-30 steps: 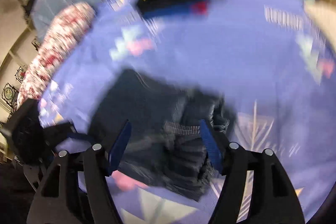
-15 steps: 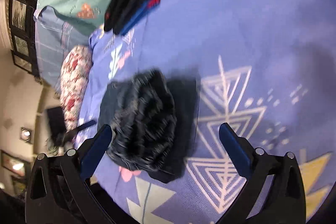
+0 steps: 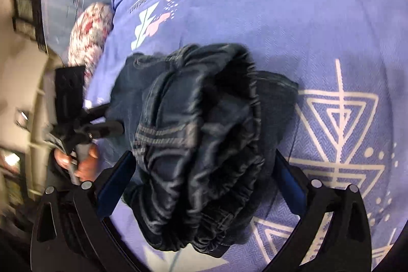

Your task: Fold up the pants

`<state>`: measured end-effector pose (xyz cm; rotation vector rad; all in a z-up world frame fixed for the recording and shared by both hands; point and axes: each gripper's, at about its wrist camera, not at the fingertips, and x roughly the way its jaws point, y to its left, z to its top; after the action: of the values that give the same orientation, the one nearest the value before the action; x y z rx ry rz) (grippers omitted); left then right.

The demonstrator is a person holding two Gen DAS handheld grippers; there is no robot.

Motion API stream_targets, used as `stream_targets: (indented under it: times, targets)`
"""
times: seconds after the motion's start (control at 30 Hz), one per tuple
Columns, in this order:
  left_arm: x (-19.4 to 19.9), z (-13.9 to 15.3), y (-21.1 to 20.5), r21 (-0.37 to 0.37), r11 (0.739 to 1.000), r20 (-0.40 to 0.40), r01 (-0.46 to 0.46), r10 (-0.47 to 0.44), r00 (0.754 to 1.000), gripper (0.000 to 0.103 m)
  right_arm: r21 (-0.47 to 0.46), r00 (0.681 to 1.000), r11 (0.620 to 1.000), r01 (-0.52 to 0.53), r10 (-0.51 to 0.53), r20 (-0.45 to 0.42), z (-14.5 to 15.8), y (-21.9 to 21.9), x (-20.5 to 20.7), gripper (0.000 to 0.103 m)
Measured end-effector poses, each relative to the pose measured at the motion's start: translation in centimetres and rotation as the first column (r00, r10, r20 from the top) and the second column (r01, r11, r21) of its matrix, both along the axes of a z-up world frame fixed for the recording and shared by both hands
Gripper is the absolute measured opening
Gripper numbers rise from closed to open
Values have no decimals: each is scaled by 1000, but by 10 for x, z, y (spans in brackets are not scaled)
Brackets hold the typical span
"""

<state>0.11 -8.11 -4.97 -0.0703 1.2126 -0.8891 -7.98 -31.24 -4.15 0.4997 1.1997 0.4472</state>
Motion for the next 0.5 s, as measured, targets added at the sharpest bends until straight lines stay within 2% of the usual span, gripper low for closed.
stream_targets:
  times: [0.07,0.17,0.2,0.27,0.33,0.37,0.43,0.47,0.5]
  targets:
    - [-5,5,-2,16,1000,53,3,-4,999,91,-24,998,999,32,-31,52,7,2,-12,83]
    - [-5,16,3,-44,999,46,-7,9,999,86,15,991,999,46,-48,124,21,-2,-23,68]
    - [-4,20,6,-73,997,27,-11,13,1000,86,37,987,999,30,-35,158,30,-1,-28,67]
    - [0,21,2,-81,997,15,-5,7,1000,87,27,980,1000,4,-9,200,41,3,-33,66]
    - [6,9,-7,-41,999,-22,17,-18,1000,101,-52,981,998,-29,39,188,38,10,-32,68]
    - [8,2,-14,-19,1000,-40,13,-13,999,101,-53,986,998,-23,31,163,33,10,-28,75]
    - [10,-3,-17,-7,1000,-35,6,-7,999,101,-23,999,1000,9,-8,52,10,1,-17,86]
    - [10,-3,-22,5,1000,-25,16,-15,1000,101,-8,1000,1000,5,-5,21,4,-1,-14,93]
    - [10,-4,-25,18,1000,-26,22,-22,999,101,45,1000,999,0,-2,26,-2,-4,-10,97]
